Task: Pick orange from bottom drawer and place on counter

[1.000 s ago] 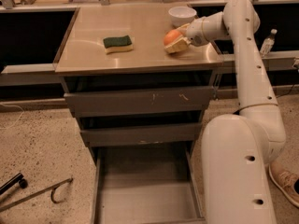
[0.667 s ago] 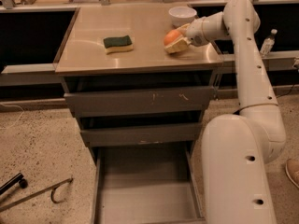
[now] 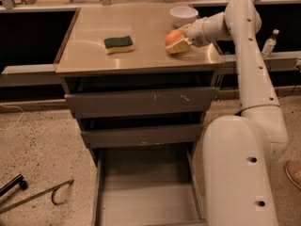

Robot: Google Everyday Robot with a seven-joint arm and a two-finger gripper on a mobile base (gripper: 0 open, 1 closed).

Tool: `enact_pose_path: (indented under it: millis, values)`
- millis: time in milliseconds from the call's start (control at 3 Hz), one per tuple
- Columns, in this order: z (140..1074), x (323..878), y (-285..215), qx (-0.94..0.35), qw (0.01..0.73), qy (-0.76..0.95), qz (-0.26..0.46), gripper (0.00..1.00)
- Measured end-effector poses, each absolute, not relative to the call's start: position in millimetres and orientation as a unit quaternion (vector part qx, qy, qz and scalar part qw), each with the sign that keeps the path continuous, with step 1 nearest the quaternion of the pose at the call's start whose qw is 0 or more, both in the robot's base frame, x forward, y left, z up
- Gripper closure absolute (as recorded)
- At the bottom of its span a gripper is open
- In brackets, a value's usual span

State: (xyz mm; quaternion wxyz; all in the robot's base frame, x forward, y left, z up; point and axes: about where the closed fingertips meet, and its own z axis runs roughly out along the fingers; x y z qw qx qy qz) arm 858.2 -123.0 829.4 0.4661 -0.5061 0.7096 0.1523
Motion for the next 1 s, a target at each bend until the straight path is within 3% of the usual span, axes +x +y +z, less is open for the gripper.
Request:
enact_pose_path:
  millis: [333,667,1000]
  values:
    - [829.3,858.2,-123.0,-0.506,0.466,0.71,0.152,0.12]
    - [829.2,858.2,-122.9,-0.506,0.466,0.71,0.152,0.0]
    - [829.2,858.2,-122.9,-0.506,0.466,0.71,0.152,0.0]
